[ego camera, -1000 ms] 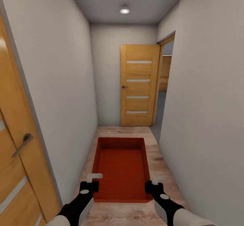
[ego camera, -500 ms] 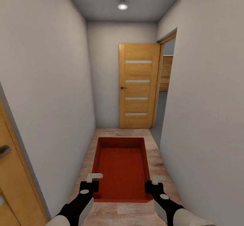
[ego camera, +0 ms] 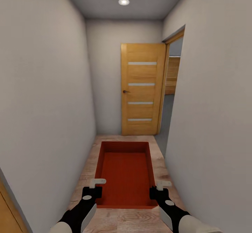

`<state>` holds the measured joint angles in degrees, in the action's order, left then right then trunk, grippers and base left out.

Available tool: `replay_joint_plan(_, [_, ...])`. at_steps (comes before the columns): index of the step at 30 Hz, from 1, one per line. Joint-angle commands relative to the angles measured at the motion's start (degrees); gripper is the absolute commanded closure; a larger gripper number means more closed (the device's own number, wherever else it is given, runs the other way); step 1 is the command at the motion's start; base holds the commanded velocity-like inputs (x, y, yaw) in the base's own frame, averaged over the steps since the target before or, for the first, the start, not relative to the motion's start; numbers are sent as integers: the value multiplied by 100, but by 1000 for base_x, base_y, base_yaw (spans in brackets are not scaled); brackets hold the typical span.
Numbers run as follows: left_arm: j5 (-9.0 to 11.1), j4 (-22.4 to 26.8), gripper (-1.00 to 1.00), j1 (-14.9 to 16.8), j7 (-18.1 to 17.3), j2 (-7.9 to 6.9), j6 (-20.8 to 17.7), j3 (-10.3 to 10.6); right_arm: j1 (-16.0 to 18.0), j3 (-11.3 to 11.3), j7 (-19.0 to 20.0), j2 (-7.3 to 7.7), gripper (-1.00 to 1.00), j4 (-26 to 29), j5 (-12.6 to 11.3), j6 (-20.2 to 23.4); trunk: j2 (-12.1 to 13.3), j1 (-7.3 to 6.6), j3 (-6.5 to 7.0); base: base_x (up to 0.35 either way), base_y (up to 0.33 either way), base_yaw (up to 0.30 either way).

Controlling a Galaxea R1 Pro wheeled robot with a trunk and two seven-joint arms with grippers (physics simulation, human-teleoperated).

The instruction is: Move the two storage containers from the living room to the garage. In the garage, place one container on the floor and stack the other container on top of it (either order is fine).

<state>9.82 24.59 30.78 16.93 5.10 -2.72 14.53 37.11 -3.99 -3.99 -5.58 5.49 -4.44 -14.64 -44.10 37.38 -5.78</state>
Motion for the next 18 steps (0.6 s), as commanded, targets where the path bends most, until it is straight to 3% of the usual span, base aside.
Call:
replay_joint_plan(1, [134,2,100,7,82,-16,-36,-275,6,91,21,57,100,23,23,-21,-7,5,-9,317,-95,0])
replay_joint_plan(18, [134,20,100,7,82,-33,-36,-275,6,91,21,48,100,23,31,-21,-7,5,-9,317,-60,0])
